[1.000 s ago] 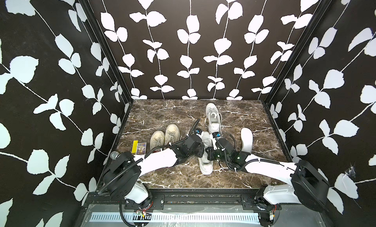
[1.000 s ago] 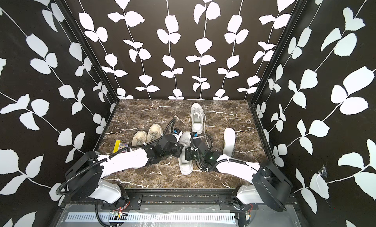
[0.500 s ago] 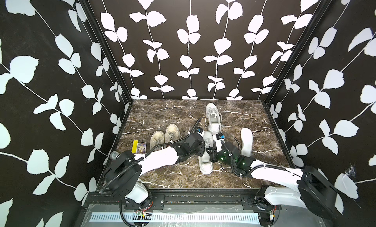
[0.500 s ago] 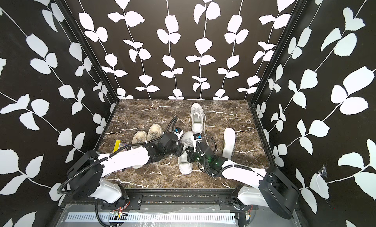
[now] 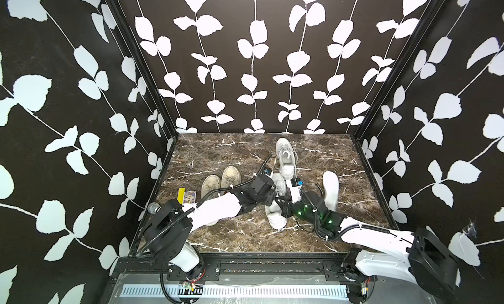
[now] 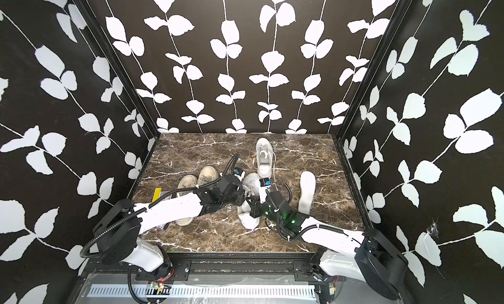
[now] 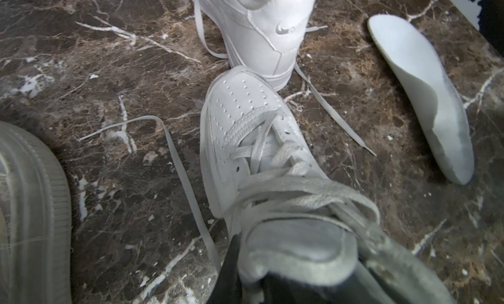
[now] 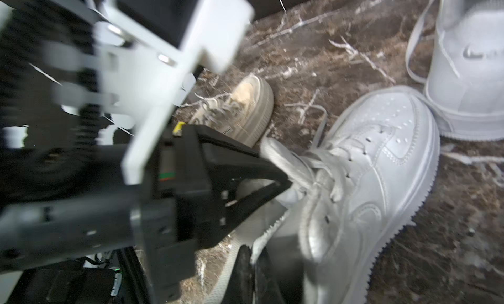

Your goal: Remove the insole from the shoe

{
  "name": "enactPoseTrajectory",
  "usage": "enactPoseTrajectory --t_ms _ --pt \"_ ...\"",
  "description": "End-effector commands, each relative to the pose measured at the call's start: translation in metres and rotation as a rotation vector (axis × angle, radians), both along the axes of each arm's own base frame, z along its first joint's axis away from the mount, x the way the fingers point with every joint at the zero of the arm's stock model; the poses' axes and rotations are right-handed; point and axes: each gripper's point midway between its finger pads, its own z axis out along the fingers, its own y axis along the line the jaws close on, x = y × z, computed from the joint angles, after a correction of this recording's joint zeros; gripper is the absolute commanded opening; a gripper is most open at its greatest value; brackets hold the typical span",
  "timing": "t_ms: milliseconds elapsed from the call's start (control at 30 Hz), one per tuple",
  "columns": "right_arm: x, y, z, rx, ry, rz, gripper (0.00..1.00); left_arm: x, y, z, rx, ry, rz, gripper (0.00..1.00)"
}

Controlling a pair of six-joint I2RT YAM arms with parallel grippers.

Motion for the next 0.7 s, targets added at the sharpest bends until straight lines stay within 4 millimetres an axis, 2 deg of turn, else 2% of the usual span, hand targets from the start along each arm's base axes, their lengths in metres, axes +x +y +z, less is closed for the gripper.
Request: enactPoseTrajectory --t_ms 0,133,333,667 --pt "-0.005 0.011 0.087 0.230 -0.220 0.051 0.00 0.000 0.036 -0.036 0.192 0.060 0.053 0.05" --pt "-0.006 0.002 0.096 0.239 -0.249 0.020 0.00 -0.001 0.037 -0.039 0.209 0.066 0.048 0.00" --pt "-0.002 -0.018 0.099 0.198 -0.276 -0.060 0.00 -0.001 0.038 -0.038 0.207 0.062 0.046 0.00" --pt "-0.011 -0.038 0.114 0.199 -0.279 -0.090 0.00 0.001 0.033 -0.034 0.193 0.048 0.028 0.00"
